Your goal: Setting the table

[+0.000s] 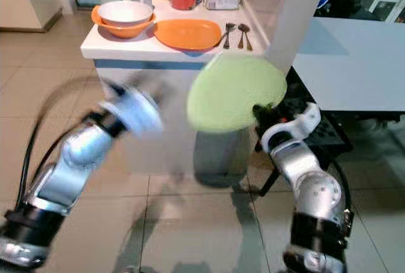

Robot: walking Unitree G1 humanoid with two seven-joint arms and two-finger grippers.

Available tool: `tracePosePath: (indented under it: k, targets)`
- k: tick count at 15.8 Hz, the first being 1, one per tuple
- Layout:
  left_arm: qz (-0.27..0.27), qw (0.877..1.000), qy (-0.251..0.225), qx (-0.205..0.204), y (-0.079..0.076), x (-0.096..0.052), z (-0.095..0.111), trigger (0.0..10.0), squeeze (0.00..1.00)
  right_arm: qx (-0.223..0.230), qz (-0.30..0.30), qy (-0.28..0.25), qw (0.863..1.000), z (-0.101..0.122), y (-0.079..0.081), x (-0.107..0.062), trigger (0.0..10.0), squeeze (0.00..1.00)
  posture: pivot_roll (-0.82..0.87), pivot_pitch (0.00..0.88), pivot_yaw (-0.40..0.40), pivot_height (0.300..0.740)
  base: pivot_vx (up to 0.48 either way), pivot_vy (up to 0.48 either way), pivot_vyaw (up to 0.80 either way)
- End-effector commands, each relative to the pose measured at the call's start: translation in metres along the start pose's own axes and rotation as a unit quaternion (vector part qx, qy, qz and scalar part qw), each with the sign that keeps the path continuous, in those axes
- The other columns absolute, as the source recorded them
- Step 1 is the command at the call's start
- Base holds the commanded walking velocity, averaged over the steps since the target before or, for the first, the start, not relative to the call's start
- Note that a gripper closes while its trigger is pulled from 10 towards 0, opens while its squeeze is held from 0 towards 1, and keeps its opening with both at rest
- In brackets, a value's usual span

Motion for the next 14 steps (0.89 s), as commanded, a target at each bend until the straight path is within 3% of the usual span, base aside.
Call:
tracePosePath:
  k: [1,2,3,5,7,11,13,14]
  targets:
    - [0.053,0.988,0.086,-0.12,0.005,-0.008,-0.027,10.0,0.0,-0.087,0.028,-0.02,0.996,0.006,0.019,-0.005,0.9,0.0,0.05,0.0,-0.055,0.74,0.0,0.0,0.0]
    - [0.083,0.969,0.129,-0.191,0.004,-0.016,-0.04,10.0,0.0,-0.133,0.029,-0.028,0.99,0.005,0.024,-0.008,10.0,0.0,0.04,0.0,-0.051,0.74,0.0,0.0,0.0]
    - [0.097,0.956,0.152,-0.23,0.001,-0.027,-0.049,10.0,0.0,-0.165,0.035,-0.039,0.985,0.004,0.029,-0.011,10.0,0.0,0.04,0.0,-0.049,0.74,0.0,0.0,0.0]
    - [0.115,0.943,0.168,-0.263,0.002,-0.038,-0.053,10.0,0.0,-0.191,0.041,-0.073,0.978,0.005,0.033,-0.015,10.0,0.0,0.04,0.0,-0.048,0.74,0.0,0.0,0.0]
    - [0.146,0.933,0.175,-0.28,0.01,-0.046,-0.056,10.0,0.0,-0.348,0.019,-0.126,0.929,0.004,0.041,-0.016,10.0,0.0,0.05,0.0,-0.051,0.74,0.0,0.0,0.0]
    - [0.178,0.934,0.171,-0.257,0.017,-0.049,-0.049,10.0,0.0,-0.455,0.033,-0.137,0.879,-0.004,0.043,-0.021,10.0,0.0,0.04,0.0,-0.058,0.74,0.0,-0.067,0.0]
    - [0.169,0.937,0.161,-0.26,0.015,-0.045,-0.042,10.0,0.0,-0.441,0.023,-0.148,0.885,-0.003,0.042,-0.022,10.0,0.0,0.03,0.0,-0.058,0.74,0.0,-0.39,0.0]
    - [0.166,0.938,0.161,-0.258,0.012,-0.043,-0.038,10.0,0.0,-0.444,0.008,-0.16,0.881,0.0,0.039,-0.022,10.0,0.0,0.02,0.0,-0.056,0.74,0.0,-0.39,0.0]
Point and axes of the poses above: a point about 5 cm out from each wrist's last joint towards the gripper, its own x axis pointing out of the wrist towards the gripper, its own z axis along the axis of the wrist's last joint, y = z × x, the point moved 1 cm from there along x, pointing out of the wrist towards the gripper, and after that the axes turned 4 degrees about -x, right-handed, at the moved point
